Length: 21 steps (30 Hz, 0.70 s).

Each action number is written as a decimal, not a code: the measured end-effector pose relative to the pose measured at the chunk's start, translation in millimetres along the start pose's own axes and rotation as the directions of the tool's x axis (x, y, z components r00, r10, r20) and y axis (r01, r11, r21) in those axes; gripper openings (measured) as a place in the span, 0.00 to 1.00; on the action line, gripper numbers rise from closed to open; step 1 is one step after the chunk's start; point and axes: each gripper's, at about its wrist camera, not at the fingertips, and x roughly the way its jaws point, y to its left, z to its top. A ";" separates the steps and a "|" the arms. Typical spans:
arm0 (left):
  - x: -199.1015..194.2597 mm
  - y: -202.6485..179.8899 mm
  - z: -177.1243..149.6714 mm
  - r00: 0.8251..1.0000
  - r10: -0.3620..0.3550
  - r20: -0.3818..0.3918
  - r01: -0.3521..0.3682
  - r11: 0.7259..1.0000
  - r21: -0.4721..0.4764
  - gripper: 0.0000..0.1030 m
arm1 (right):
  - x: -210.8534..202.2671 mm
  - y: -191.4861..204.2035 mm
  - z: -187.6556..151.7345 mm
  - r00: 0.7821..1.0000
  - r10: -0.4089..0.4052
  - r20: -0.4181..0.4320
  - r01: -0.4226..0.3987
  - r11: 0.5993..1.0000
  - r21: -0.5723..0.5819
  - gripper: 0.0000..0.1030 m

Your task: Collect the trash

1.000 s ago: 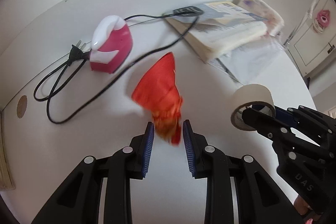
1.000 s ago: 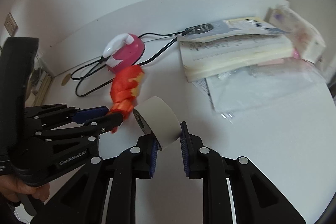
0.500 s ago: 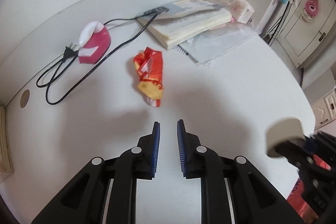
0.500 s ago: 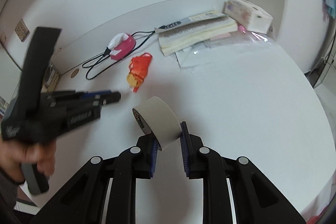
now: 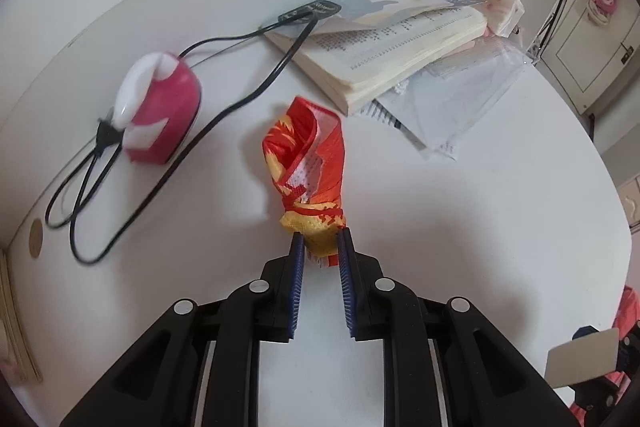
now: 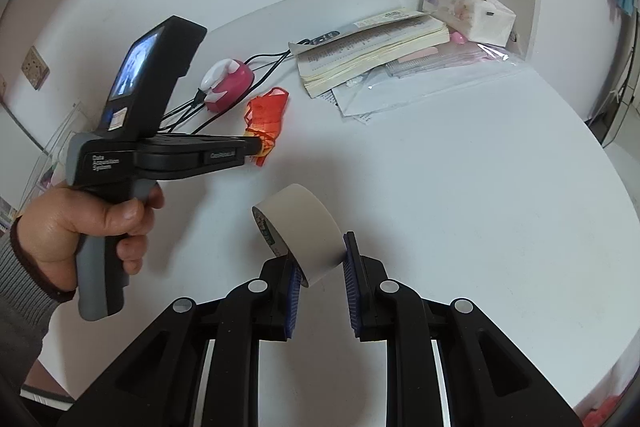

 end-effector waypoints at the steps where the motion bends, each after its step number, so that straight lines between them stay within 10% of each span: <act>1: 3.3 -0.2 2.0 1.000 0.003 -0.007 -0.003 1.000 0.005 0.40 | 1.8 -0.2 1.4 1.000 -0.002 -0.001 0.002 1.000 0.004 0.20; 15: -3.3 -5.7 24.4 0.997 -0.058 0.041 0.055 0.996 0.064 0.71 | 19.9 -1.7 15.4 1.000 -0.027 0.002 0.027 0.999 0.030 0.20; 21: 20.2 -4.7 30.5 0.997 -0.070 -0.010 0.071 0.996 0.045 0.36 | 33.5 -4.9 25.6 0.999 -0.036 0.006 0.036 0.998 0.044 0.20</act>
